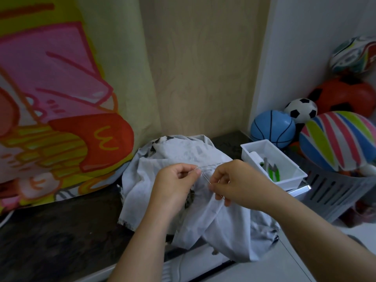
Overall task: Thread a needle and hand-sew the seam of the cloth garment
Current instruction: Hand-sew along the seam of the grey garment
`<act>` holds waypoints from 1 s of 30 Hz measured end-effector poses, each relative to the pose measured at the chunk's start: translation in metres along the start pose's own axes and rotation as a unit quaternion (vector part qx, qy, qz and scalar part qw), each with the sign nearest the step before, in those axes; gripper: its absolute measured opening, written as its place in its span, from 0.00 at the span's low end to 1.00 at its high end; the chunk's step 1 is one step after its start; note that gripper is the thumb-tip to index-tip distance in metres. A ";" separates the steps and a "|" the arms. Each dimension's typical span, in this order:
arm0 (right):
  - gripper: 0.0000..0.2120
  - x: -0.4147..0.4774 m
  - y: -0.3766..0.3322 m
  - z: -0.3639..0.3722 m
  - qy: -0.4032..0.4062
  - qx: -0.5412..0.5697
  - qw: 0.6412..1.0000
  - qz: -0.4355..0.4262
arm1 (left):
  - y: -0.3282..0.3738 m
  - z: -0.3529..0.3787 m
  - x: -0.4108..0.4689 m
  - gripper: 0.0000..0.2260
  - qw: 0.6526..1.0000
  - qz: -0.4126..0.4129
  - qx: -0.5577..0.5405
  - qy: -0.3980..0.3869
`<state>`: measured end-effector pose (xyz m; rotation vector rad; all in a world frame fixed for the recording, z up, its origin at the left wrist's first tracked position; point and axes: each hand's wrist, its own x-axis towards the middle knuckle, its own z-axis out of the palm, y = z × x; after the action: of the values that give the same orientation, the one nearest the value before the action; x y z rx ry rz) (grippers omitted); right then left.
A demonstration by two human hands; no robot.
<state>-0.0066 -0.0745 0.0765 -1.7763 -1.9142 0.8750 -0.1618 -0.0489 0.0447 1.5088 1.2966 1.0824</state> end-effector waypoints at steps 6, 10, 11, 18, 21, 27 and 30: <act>0.06 0.000 -0.002 -0.001 -0.010 0.025 1.000 0.005 | 0.000 0.004 -0.002 0.10 0.997 0.046 0.055 0.006; 0.04 0.003 -0.002 0.004 0.043 0.100 0.994 0.002 | 0.002 0.010 -0.006 0.08 0.997 0.043 0.055 -0.006; 0.05 0.004 -0.001 0.004 0.054 0.142 0.988 0.002 | 0.002 0.012 -0.006 0.07 0.999 0.032 0.041 -0.006; 0.06 -0.002 -0.001 -0.008 -0.030 0.279 0.959 -0.042 | -0.001 0.008 -0.001 0.05 0.994 -0.047 -0.094 0.042; 0.06 0.000 -0.002 -0.003 0.031 0.247 0.966 -0.074 | 0.003 0.009 -0.004 0.05 0.995 -0.028 -0.091 0.020; 0.13 0.003 0.004 -0.010 0.146 0.169 0.972 -0.078 | 0.011 0.008 -0.010 0.06 0.995 0.030 -0.092 -0.028; 0.17 0.002 0.007 -0.021 0.110 0.190 0.976 -0.001 | 0.011 0.007 -0.010 0.06 0.994 0.045 -0.080 -0.064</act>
<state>0.0123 -0.0688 0.0873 -1.5669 -1.4926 0.9272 -0.1526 -0.0603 0.0529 1.5009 1.0385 1.1001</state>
